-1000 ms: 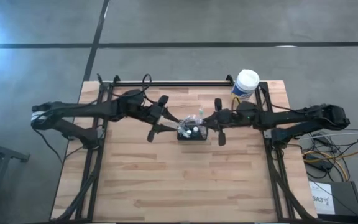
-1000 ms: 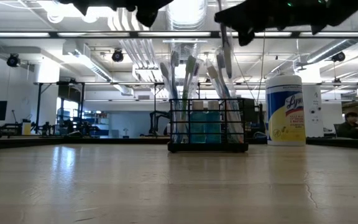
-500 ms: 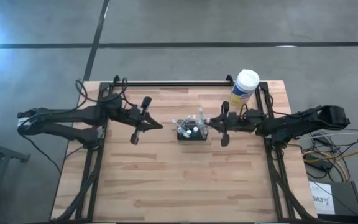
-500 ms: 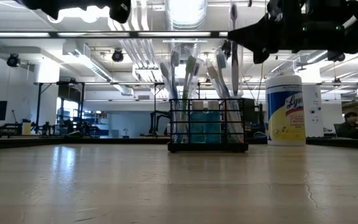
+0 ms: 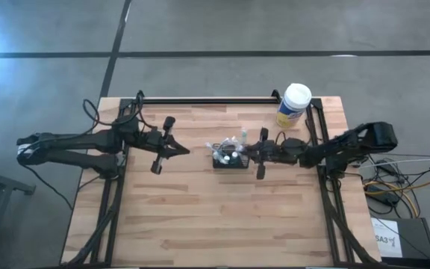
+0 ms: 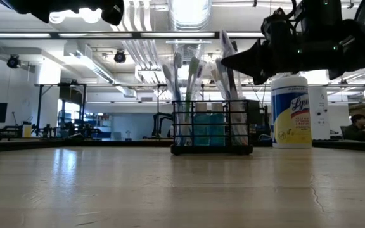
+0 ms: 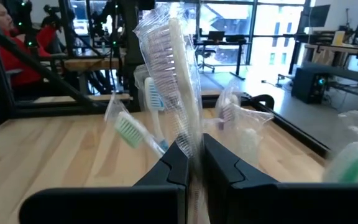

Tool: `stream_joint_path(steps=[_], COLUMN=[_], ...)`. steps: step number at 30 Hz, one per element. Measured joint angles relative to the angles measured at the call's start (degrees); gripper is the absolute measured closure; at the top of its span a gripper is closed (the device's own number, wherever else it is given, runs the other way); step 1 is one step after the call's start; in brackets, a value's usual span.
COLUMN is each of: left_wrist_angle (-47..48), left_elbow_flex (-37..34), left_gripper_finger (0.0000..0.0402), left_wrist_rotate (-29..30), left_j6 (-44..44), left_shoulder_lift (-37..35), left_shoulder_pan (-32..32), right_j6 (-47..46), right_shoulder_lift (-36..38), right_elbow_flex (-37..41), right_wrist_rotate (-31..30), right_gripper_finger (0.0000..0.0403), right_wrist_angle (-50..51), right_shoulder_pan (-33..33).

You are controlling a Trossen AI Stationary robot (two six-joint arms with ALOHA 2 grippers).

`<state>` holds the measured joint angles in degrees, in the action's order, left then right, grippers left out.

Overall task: Pick & Place toothbrushing station
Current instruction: Put the purple toothbrush into the wire organizer

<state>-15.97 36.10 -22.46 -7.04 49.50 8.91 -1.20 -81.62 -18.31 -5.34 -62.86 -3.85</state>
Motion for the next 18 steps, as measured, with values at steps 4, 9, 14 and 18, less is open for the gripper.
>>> stream_joint_path(steps=[4, 9, 14, 18], left_wrist_angle=[0.13, 0.24, 0.07, 0.04], left_elbow_flex=[0.00, -0.21, -0.48, -0.66], left_gripper_finger=[0.0386, 0.0396, 0.0396, 0.0388], left_wrist_rotate=[-0.02, -0.04, -0.04, 0.00], left_j6=[0.09, 0.21, 0.19, 0.18], left_shoulder_lift=[0.08, 0.09, 0.09, 0.09], left_shoulder_pan=[0.00, 0.02, 0.00, 0.01], right_j6=[-0.16, -0.68, -1.04, -1.81], right_shoulder_lift=[-4.24, -6.30, -4.79, -3.59], right_elbow_flex=[0.11, 0.68, 3.14, 4.81], right_wrist_rotate=[-0.91, -4.73, -10.09, -11.43], right_gripper_finger=[0.0390, 0.0390, 0.0390, 0.0390], right_wrist_angle=[-5.12, -6.55, -5.95, -5.33], right_shoulder_pan=[0.63, 2.24, 4.50, 5.02])
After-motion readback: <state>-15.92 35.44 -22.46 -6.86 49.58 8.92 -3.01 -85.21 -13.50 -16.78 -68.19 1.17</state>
